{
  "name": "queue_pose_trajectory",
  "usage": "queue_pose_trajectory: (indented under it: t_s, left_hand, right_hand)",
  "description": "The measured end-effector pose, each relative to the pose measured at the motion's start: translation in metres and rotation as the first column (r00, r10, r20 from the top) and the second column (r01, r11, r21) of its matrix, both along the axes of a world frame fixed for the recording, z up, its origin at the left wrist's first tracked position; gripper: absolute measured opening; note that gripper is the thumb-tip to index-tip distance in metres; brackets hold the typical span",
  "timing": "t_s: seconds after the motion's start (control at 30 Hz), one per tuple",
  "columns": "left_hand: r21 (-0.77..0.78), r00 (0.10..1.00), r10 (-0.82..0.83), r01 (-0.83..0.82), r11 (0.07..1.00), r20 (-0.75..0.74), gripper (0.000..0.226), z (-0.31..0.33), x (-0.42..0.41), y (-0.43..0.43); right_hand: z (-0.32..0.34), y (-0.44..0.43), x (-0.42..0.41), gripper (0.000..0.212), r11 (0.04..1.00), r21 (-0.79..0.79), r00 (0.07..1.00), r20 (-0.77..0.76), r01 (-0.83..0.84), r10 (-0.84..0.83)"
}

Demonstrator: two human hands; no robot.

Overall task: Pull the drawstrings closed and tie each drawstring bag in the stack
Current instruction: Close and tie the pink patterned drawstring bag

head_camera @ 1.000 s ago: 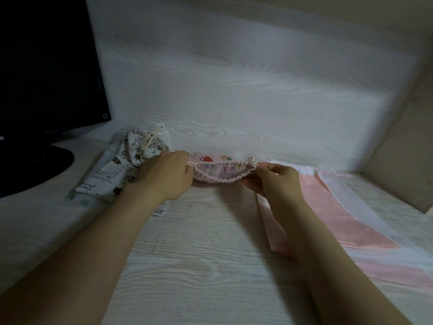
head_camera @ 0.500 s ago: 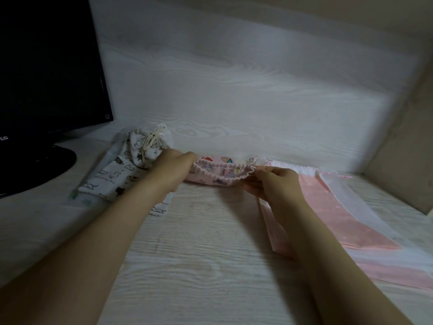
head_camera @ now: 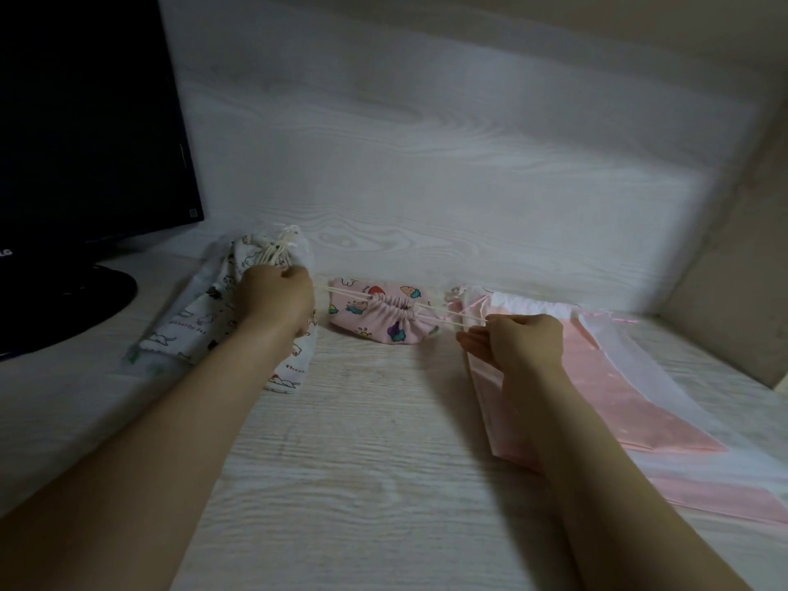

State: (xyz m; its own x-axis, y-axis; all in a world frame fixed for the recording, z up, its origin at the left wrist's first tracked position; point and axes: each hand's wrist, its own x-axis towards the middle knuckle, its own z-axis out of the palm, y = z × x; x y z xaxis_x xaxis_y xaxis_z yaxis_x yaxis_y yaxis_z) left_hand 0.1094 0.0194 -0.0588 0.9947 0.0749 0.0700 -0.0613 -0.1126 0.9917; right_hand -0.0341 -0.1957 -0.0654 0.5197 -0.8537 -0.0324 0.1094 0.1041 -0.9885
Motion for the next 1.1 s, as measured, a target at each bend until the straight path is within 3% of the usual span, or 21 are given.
queue_pose_trajectory:
  t_s: [0.17, 0.3, 0.4, 0.5, 0.57, 0.63, 0.7, 0.77, 0.87, 0.97, 1.03, 1.1]
  left_hand:
    - [-0.287, 0.994, -0.104, 0.094, 0.953, -0.020, 0.028, 0.005, -0.001, -0.003]
    - [-0.512, 0.922, -0.385, 0.308, 0.802, -0.048, 0.022, 0.012, -0.019, -0.012]
    - [-0.652, 0.854, -0.516, 0.356, 0.670, -0.063, 0.024, 0.014, -0.026, -0.013]
    - [-0.744, 0.821, -0.569, 0.349, 0.570, -0.051, 0.046, 0.017, -0.029, -0.015]
    - [-0.703, 0.825, -0.564, 0.380, 0.601, -0.037, 0.051, 0.019, -0.030, -0.016]
    - [-0.585, 0.835, -0.550, 0.445, 0.678, -0.002, 0.050, 0.019, -0.029, -0.017]
    - [-0.408, 0.850, -0.523, 0.502, 0.763, 0.069, 0.049, 0.016, -0.029, -0.018]
    - [-0.239, 0.858, -0.492, 0.514, 0.824, 0.150, 0.046, 0.012, -0.030, -0.018]
    - [-0.095, 0.882, -0.417, 0.445, 0.891, 0.222, 0.046, 0.010, -0.027, -0.016]
    - [-0.091, 0.930, -0.324, 0.343, 0.935, 0.175, 0.047, 0.011, -0.025, -0.013]
    - [-0.091, 0.951, -0.265, 0.282, 0.955, 0.160, 0.042, 0.012, -0.025, -0.013]
    - [0.007, 0.947, -0.234, 0.238, 0.971, 0.223, 0.041, 0.011, -0.027, -0.015]
  right_hand:
    - [0.005, 0.003, 0.001, 0.023, 0.995, 0.100, 0.974, 0.225, -0.001, -0.022]
    - [0.012, 0.007, 0.004, 0.034, 0.964, 0.194, 0.895, 0.438, -0.185, 0.084]
    - [0.015, 0.010, 0.006, 0.027, 0.905, 0.266, 0.831, 0.536, -0.331, 0.147]
    - [0.018, 0.016, 0.006, 0.022, 0.890, 0.295, 0.822, 0.553, -0.347, 0.138]
    - [0.018, 0.019, 0.005, 0.023, 0.952, 0.161, 0.888, 0.425, -0.262, 0.173]
    - [0.014, 0.024, 0.006, 0.026, 0.972, -0.134, 0.940, 0.257, -0.194, 0.223]
    - [0.008, 0.030, 0.006, 0.028, 0.888, -0.415, 0.958, 0.107, -0.198, 0.264]
    - [0.002, 0.032, 0.007, 0.029, 0.787, -0.577, 0.964, -0.001, -0.217, 0.265]
    - [0.000, 0.029, 0.006, 0.030, 0.713, -0.685, 0.985, -0.040, -0.150, 0.168]
    - [0.002, 0.023, 0.005, 0.029, 0.698, -0.708, 0.994, -0.060, -0.106, 0.090]
    - [0.001, 0.024, 0.005, 0.027, 0.630, -0.767, 0.992, -0.102, -0.122, 0.068]
    - [-0.002, 0.027, 0.006, 0.027, 0.535, -0.828, 0.985, -0.165, -0.170, 0.057]
